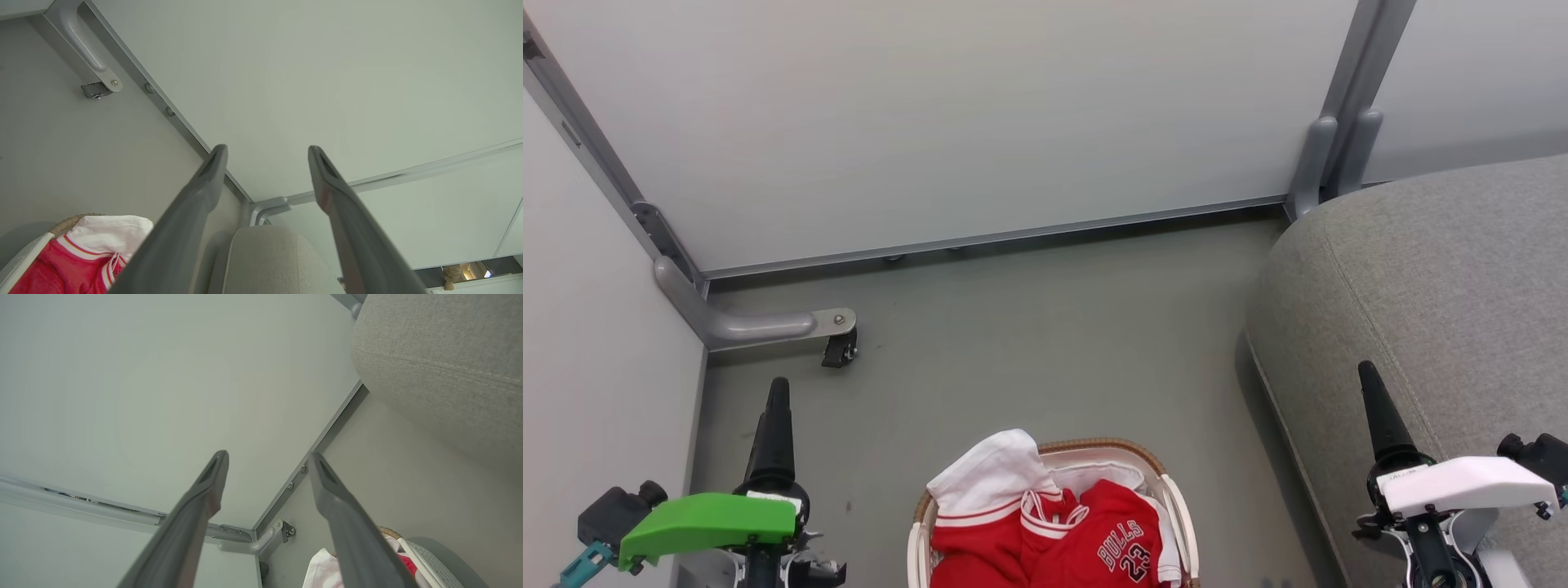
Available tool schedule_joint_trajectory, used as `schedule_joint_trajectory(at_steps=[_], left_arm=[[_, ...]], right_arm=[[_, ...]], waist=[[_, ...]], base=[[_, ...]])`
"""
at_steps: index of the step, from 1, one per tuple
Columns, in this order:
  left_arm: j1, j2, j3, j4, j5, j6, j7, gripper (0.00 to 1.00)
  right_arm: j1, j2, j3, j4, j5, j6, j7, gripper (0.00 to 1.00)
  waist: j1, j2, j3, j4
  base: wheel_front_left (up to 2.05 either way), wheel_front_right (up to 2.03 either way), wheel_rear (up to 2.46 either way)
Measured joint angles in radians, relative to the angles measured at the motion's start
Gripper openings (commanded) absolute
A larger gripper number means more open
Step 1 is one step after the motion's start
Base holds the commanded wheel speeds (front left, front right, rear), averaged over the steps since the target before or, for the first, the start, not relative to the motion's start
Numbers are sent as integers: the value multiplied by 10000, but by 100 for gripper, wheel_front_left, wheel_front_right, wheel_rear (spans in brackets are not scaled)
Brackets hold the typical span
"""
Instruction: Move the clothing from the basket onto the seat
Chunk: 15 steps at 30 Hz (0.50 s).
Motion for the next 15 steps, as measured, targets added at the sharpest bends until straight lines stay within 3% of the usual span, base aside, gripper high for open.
schedule_joint_trajectory(at_steps=[15], left_arm=[[42,13,-449,-688,3668,414,-512,100]], right_arm=[[39,-50,240,-435,-3173,0,-520,100]], waist=[[0,0,23,61]], base=[[0,0,0]])
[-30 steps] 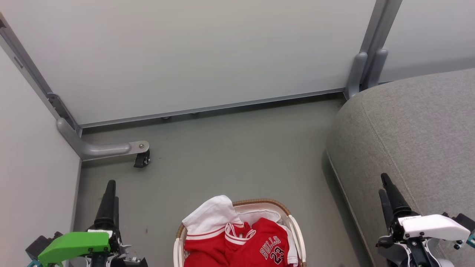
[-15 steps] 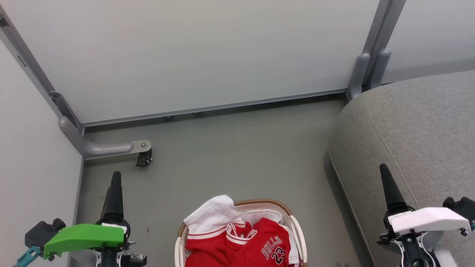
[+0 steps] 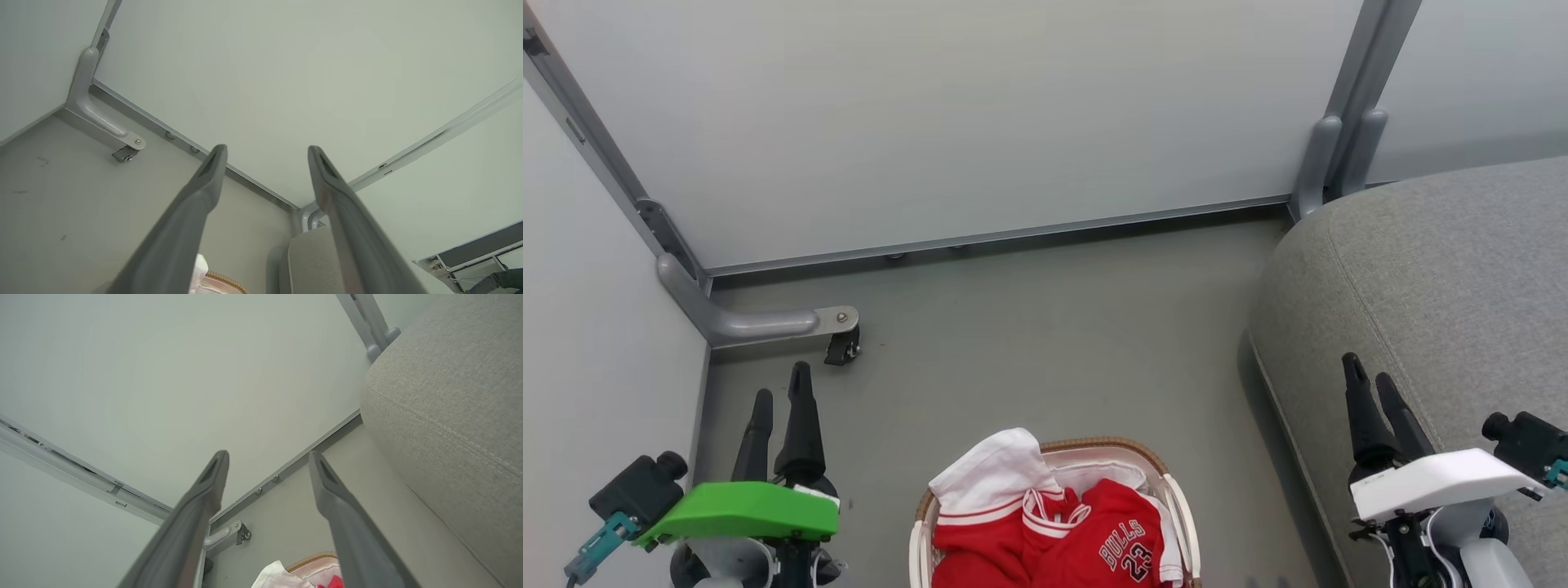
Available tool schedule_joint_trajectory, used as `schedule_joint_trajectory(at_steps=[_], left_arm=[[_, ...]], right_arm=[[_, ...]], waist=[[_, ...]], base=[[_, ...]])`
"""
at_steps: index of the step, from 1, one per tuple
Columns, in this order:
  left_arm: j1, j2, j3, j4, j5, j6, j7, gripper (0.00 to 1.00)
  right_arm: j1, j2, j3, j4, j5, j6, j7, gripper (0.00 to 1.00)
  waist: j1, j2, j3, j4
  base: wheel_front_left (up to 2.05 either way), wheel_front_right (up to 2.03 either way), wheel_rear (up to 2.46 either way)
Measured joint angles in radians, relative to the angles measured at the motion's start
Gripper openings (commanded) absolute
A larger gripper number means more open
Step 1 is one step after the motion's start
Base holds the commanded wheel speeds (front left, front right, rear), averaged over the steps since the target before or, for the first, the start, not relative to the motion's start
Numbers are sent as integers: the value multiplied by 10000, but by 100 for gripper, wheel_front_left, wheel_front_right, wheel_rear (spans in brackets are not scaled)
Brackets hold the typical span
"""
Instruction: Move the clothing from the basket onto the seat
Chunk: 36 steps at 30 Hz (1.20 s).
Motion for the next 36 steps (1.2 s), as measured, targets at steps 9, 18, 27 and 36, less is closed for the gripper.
schedule_joint_trajectory(at_steps=[9,18,27,36], left_arm=[[197,4,-119,-46,1507,130,-280,100],[391,8,-213,10,2725,276,-571,100],[513,13,-253,232,3488,307,-794,100],[518,19,-324,362,4301,320,-1012,100]], right_arm=[[162,-10,182,-36,-1492,0,-291,100],[190,-25,265,44,-2809,0,-591,100],[202,-38,347,71,-3931,0,-817,100],[235,-48,508,92,-4964,2,-1035,100]], waist=[[0,0,-9,55],[0,0,-29,108],[0,0,-10,158],[0,0,18,217]], base=[[0,0,0],[0,0,0],[0,0,0],[0,0,0]])
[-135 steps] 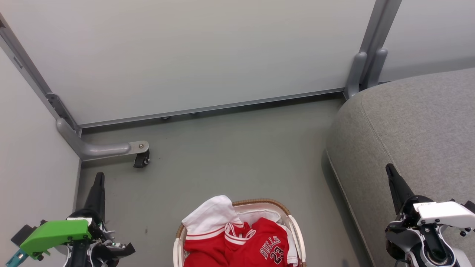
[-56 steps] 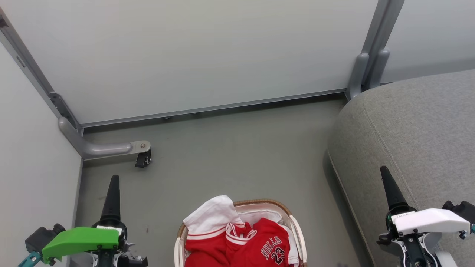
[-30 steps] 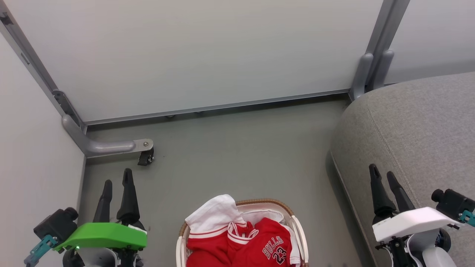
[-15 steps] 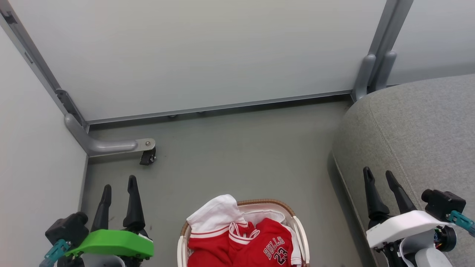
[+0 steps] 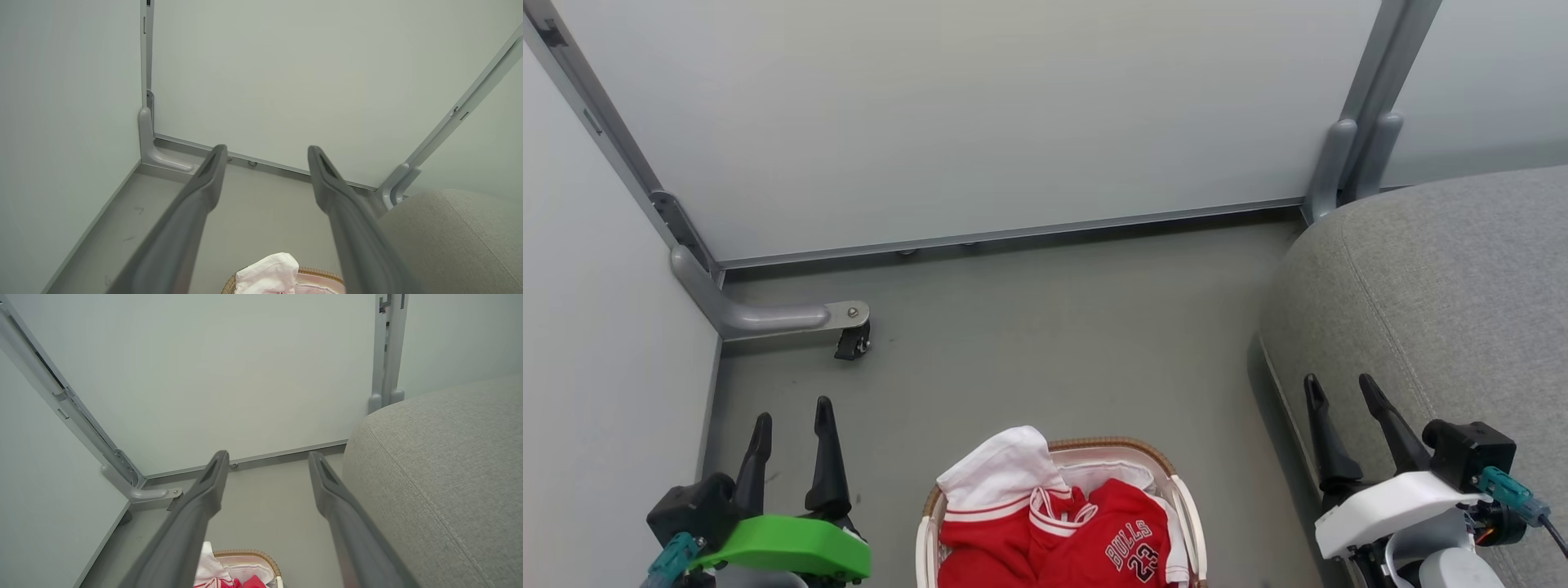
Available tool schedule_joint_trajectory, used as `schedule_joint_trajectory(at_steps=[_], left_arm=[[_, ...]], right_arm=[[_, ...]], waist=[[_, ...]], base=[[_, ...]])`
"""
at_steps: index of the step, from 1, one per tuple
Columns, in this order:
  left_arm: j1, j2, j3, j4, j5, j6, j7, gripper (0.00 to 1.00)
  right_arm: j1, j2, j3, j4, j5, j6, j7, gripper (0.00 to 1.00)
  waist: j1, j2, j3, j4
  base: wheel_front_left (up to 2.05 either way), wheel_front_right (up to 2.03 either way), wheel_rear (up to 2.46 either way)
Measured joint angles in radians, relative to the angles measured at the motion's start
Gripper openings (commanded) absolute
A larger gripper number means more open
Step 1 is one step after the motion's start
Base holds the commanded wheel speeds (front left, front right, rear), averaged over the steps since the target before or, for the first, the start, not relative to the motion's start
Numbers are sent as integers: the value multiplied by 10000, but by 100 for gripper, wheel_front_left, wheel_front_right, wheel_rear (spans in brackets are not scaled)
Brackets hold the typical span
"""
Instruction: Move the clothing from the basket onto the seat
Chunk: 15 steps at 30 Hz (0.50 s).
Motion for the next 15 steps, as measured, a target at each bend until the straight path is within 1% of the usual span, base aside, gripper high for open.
schedule_joint_trajectory(at_steps=[15], left_arm=[[103,10,-100,159,972,46,-328,100]], right_arm=[[84,-23,134,-71,-1235,0,-328,100]], waist=[[0,0,-32,59]], base=[[0,0,0]])
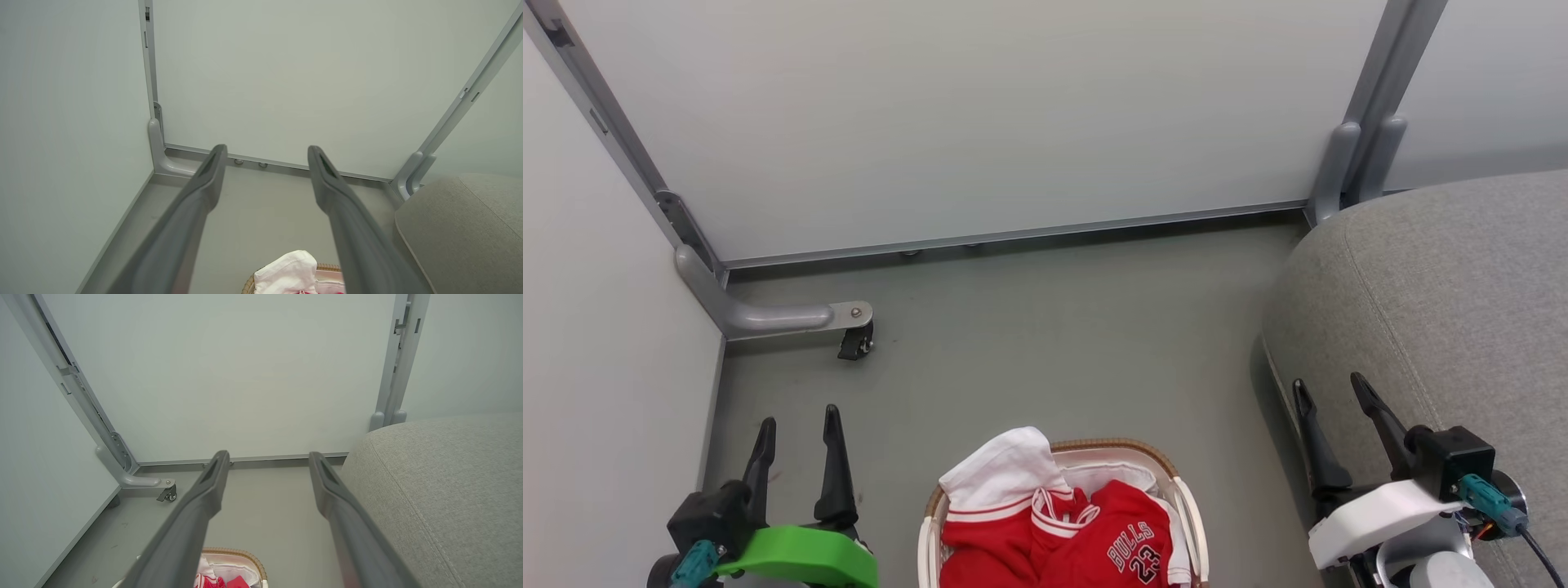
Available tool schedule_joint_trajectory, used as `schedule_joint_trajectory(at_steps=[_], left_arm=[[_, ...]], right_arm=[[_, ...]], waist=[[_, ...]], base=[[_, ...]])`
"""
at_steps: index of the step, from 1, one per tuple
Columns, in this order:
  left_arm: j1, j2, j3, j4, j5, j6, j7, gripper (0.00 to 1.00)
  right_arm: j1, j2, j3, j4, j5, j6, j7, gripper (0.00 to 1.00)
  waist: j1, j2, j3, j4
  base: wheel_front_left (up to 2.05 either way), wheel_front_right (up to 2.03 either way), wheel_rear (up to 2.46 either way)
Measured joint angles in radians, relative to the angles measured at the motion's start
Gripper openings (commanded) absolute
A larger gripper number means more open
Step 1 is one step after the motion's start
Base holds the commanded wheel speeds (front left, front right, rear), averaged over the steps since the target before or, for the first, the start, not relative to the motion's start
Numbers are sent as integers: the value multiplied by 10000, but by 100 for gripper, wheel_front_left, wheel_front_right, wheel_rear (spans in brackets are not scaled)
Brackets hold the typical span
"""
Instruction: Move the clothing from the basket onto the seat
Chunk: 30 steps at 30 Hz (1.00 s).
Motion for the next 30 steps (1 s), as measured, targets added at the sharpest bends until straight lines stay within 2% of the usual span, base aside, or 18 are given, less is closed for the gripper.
schedule_joint_trajectory(at_steps=[30], left_arm=[[134,21,-284,362,1753,90,-541,100]], right_arm=[[53,-23,117,-100,-1992,2,-522,100]], waist=[[0,0,-1,100]], base=[[0,0,0]])
